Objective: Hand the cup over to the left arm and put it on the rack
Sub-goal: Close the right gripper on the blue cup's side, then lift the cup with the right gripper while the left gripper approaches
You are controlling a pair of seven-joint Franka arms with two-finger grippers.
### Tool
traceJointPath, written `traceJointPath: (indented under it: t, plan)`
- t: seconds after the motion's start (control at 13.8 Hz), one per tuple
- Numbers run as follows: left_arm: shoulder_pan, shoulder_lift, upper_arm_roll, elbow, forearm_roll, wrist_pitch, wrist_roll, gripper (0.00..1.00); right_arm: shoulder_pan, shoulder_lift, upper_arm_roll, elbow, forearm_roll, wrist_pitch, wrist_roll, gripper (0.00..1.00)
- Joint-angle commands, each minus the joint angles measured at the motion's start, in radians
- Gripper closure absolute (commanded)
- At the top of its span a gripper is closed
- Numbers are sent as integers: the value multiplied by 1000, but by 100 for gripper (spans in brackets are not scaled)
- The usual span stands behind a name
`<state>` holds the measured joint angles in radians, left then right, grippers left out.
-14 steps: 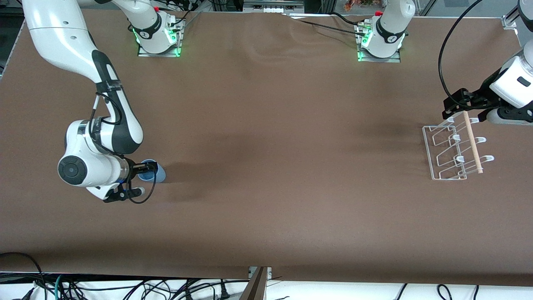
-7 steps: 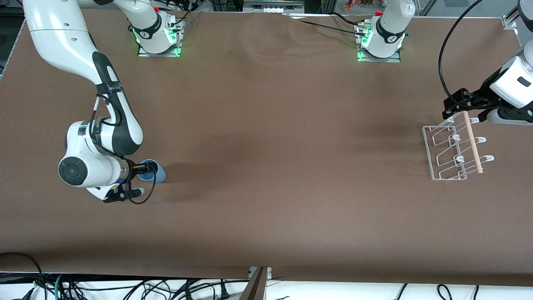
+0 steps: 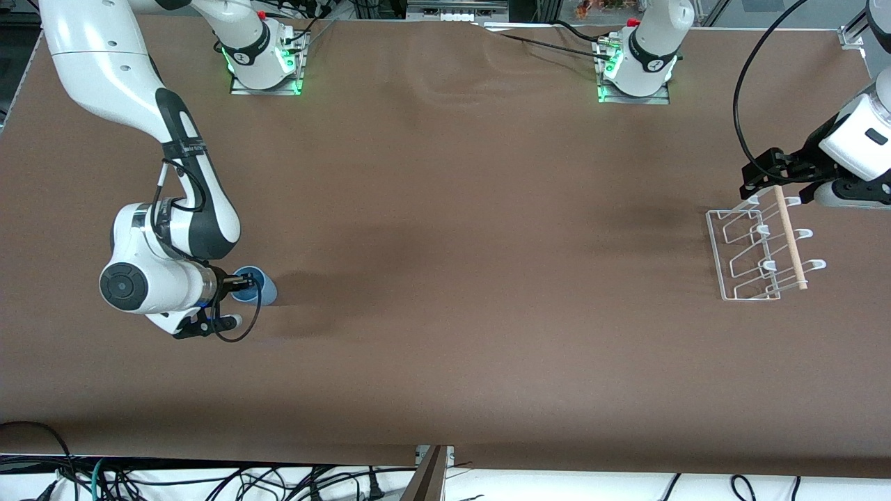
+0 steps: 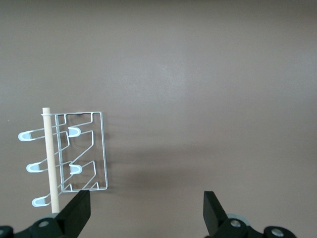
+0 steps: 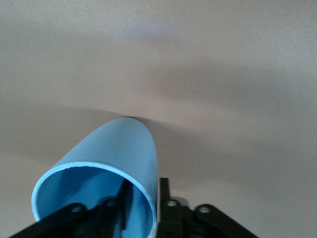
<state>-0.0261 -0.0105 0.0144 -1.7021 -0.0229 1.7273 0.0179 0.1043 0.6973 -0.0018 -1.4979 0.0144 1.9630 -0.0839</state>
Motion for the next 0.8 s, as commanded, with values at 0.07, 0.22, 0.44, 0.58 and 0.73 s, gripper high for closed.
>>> traceJointPath:
  t: [0.07,0.22,0.44,0.58,0.73]
  plan:
    - [9,6,-5,18,-2,-5,5,0,-3,11,5,22,-10,-3,18,100]
    - [9,6,-5,19,-2,-5,4,0,-3,11,5,22,-10,-3,18,100]
    - [8,6,-10,19,-2,-5,5,0,-3,5,5,22,-2,-10,18,100]
    - [8,7,-11,19,-3,-5,10,0,-2,-5,8,22,22,-21,18,100]
    - [8,12,-20,19,-14,-5,51,0,-2,-36,9,22,109,-100,18,100]
